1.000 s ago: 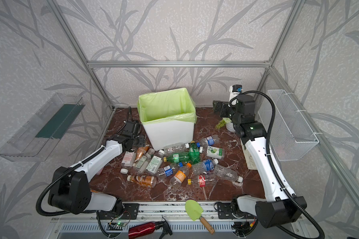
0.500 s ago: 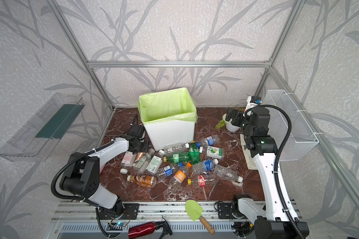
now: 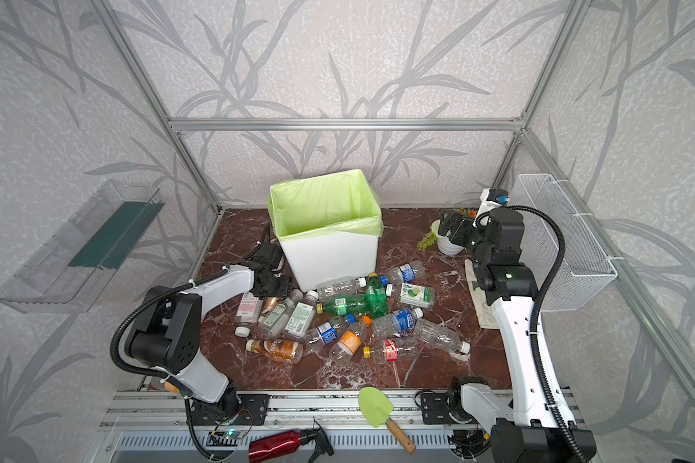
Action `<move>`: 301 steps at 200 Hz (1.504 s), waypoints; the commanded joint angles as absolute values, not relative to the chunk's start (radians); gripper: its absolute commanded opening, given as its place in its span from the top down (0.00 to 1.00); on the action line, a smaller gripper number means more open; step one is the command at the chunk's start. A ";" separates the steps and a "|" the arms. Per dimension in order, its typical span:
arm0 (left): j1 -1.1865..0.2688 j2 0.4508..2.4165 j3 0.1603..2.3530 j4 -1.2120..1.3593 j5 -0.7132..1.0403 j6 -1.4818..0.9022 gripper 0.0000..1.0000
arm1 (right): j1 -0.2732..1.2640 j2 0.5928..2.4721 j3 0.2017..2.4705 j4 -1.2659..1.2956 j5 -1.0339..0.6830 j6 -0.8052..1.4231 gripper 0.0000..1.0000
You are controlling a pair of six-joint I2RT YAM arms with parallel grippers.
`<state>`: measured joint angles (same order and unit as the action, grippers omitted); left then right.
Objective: Throw the plastic bottles in the bin
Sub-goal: 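Grasp the orange-brown bottle with the left gripper while the right gripper withdraws, then lift the orange-brown bottle over the bin and open the left gripper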
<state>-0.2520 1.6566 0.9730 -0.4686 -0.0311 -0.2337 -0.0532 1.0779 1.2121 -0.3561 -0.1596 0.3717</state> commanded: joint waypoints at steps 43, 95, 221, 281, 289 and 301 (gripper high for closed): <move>-0.253 1.622 1.008 -0.473 -0.036 -0.238 0.45 | -0.086 1.050 1.207 -0.339 -0.187 0.385 0.01; -0.253 1.486 1.042 -0.539 -0.199 -0.275 0.45 | -0.130 1.046 1.175 -0.327 -0.200 0.385 0.01; -0.222 1.009 1.517 -0.130 -0.243 0.007 0.42 | -0.241 1.008 1.039 -0.308 -0.230 0.408 0.01; -0.379 1.365 1.704 -0.316 -0.026 -0.099 0.45 | -0.243 1.004 1.049 -0.308 -0.250 0.426 0.01; -0.410 1.452 1.739 -0.428 0.002 -0.094 0.45 | -0.242 1.006 1.050 -0.308 -0.258 0.428 0.01; -0.459 1.535 1.810 -0.557 -0.060 -0.059 0.44 | -0.245 1.009 1.058 -0.323 -0.258 0.419 0.01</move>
<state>-0.3855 1.2987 1.7763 -0.2054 -0.1001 -0.0757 -0.2390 1.0191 1.0355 -0.3332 -0.2321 0.4160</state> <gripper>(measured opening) 0.559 0.993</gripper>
